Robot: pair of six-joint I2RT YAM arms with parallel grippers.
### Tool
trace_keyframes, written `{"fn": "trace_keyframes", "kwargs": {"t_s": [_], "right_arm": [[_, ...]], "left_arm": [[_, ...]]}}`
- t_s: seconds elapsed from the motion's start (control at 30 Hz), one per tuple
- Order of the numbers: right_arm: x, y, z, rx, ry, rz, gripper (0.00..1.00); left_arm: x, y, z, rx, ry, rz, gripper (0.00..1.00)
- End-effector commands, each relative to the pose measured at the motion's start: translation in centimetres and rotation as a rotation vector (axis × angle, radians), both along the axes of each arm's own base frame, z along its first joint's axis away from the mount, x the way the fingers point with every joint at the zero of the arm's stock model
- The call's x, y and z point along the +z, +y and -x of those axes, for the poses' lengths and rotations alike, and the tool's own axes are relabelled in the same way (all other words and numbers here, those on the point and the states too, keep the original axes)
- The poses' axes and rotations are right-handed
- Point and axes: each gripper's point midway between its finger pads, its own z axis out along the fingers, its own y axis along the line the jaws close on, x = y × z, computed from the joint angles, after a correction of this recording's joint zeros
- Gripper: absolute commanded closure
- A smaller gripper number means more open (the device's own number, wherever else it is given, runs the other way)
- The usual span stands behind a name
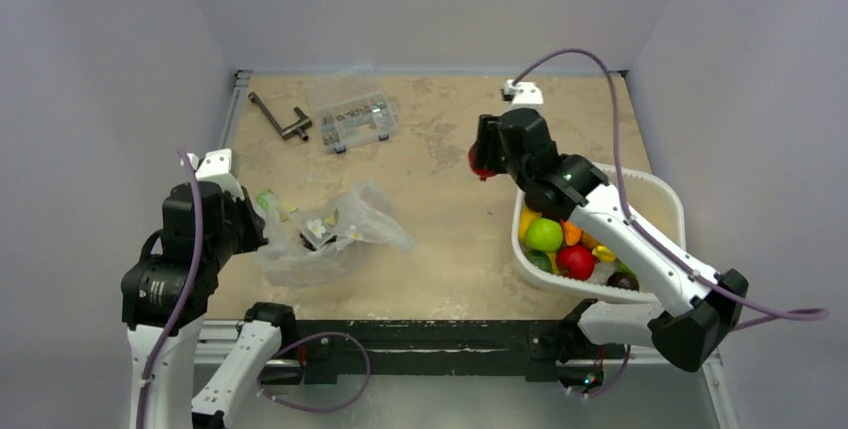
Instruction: Take the fake fruits out of the plastic bag
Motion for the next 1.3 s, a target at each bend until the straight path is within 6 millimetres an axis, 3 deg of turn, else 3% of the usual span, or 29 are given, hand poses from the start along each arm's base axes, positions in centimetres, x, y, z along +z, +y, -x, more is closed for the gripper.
{"fn": "trace_keyframes", "kwargs": {"t_s": [0.0,0.17,0.43,0.53,0.67,0.77,0.9,0.97,1.07,1.17,1.27], "right_arm": [[0.7,-12.3,-0.3,-0.551,-0.034,0.149,1.00],[-2.6,-18.0,1.1,-0.744,0.033,0.097,1.00],[-7.7,-19.9,2.4,-0.815,0.083,0.047,0.98],[-9.1,-19.8,2.5,-0.810,0.114,0.063,0.76],[-8.5,-19.5,2.4,-0.760,0.097,0.060,0.28],[-6.8,-19.6,2.6,-0.732,0.069,0.073,0.12],[-3.6,-18.5,2.4,-0.632,0.023,0.051,0.02],[-1.4,-17.2,2.4,-0.568,-0.028,0.034,0.01],[1.7,-12.8,2.7,-0.432,-0.075,0.034,0.01],[3.6,-4.6,3.6,-0.170,-0.073,-0.016,0.01],[5.0,5.2,6.6,0.158,-0.040,-0.128,0.03]], "left_arm": [[-0.8,-4.1,2.0,-0.159,0.038,0.180,1.00],[-1.1,-5.5,3.4,-0.215,0.021,0.249,1.00],[-3.8,-6.9,4.3,-0.309,0.061,0.281,1.00],[-4.6,-7.1,4.5,-0.326,0.058,0.287,1.00],[-5.0,-7.3,4.8,-0.338,0.039,0.292,1.00],[-4.7,-7.3,5.2,-0.330,0.042,0.305,1.00],[-4.4,-6.4,5.8,-0.268,0.060,0.290,1.00],[-4.0,-6.4,6.1,-0.259,0.061,0.298,1.00],[-3.1,-6.5,6.1,-0.264,0.042,0.308,1.00],[-2.2,-6.7,5.8,-0.267,0.033,0.316,1.00],[-1.5,-6.7,5.5,-0.270,0.019,0.310,1.00]]}}
